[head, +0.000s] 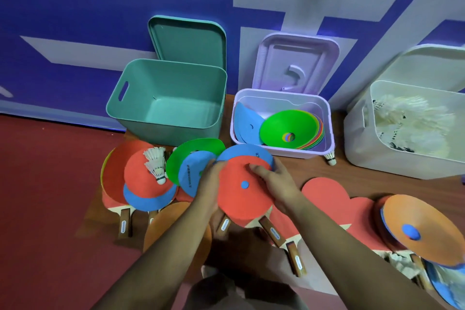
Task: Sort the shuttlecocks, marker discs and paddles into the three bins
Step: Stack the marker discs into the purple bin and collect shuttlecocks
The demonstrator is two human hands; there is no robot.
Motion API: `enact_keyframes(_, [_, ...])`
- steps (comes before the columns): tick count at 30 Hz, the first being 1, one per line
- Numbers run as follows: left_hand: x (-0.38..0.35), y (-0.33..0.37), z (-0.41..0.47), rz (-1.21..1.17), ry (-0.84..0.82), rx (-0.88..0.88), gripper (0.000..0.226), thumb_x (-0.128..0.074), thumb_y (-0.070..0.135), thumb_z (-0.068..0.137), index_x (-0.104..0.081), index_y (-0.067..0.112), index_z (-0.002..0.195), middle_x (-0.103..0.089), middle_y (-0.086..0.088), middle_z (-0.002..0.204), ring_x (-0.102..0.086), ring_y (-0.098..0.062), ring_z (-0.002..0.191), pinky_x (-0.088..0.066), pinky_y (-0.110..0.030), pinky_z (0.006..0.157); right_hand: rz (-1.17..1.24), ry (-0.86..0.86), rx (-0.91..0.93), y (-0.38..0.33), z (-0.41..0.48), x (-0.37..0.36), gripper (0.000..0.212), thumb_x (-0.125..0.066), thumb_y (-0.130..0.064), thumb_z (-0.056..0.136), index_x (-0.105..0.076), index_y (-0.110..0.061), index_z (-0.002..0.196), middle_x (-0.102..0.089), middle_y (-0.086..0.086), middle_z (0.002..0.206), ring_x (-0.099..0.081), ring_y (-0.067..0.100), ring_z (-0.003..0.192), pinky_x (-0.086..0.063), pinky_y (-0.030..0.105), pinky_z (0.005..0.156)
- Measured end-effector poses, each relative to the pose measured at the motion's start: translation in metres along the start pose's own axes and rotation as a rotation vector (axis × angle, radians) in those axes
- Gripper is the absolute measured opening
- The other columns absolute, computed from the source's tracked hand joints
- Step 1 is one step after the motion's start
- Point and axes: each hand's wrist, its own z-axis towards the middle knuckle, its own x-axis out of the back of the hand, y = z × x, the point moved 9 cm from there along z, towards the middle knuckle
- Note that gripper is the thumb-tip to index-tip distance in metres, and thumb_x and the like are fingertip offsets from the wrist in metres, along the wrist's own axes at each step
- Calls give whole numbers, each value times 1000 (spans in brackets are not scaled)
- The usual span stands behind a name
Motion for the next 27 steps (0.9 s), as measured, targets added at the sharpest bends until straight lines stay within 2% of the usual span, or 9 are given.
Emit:
enact_keyframes(2, [-8,1,0,-117,7,18,35,-68,32,72,-60,12,100,-59,-20,102,-58,-36,97,-48,-43,81,43,-26,-43,-5,5,11,35,-69,-7,85,-62,-7,119,-73,13,106,-70,33,96,-56,48,89])
enact_keyframes(5, [-34,25,-9,-175,11,-132,14,-56,23,93,-61,20,106,-68,-6,103,-65,-19,91,-52,-33,80,187,-1,2,-19,15,35,36,-64,2,84,-60,-4,119,-72,17,108,-69,33,94,-56,46,88])
enact_keyframes(10, [-76,49,-15,14,-37,-274,53,-65,5,83,-56,37,124,-65,-4,125,-65,-20,106,-52,-37,90,65,-80,112,-38,24,44,54,-72,-13,74,-53,-20,125,-67,9,122,-63,31,113,-50,51,98])
enact_keyframes(14, [-100,61,0,-46,-178,-137,67,-55,-8,85,-47,31,138,-63,-2,128,-64,-23,108,-56,-37,85,160,-102,95,-67,45,65,47,-69,-3,77,-56,-8,122,-68,17,118,-64,37,109,-51,51,96])
enact_keyframes(16, [-111,69,14,62,-172,-124,71,-55,-14,85,-41,28,141,-60,-4,129,-65,-21,103,-58,-33,76,128,-73,125,-83,57,73,44,-70,-6,79,-57,-8,121,-69,16,116,-65,35,108,-52,49,95])
enact_keyframes(19, [-111,93,41,249,-25,-221,66,-65,-10,74,-46,15,132,-61,-9,119,-63,-22,95,-55,-36,80,-232,-11,210,-103,80,82,25,-63,-18,91,-59,-11,115,-70,14,106,-68,26,96,-54,45,90])
enact_keyframes(21, [-109,113,58,396,73,-314,58,-66,-3,69,-50,18,121,-62,-3,109,-59,-22,98,-50,-38,88,-561,64,284,-116,96,95,28,-55,-23,95,-57,-9,119,-70,18,96,-66,29,89,-52,44,87])
enact_keyframes(25, [-106,128,97,782,186,-413,65,-57,-7,79,-45,19,137,-58,-5,127,-56,-23,115,-44,-32,97,-1179,24,457,-123,117,106,37,-51,-16,96,-56,0,129,-64,19,123,-58,32,116,-40,33,96])
enact_keyframes(27, [-109,123,112,890,191,-404,68,-52,-6,83,-39,20,145,-54,-7,137,-53,-24,122,-39,-27,98,-1368,-78,460,-105,128,103,34,-49,-25,97,-62,-4,120,-65,19,119,-60,35,112,-44,36,92])
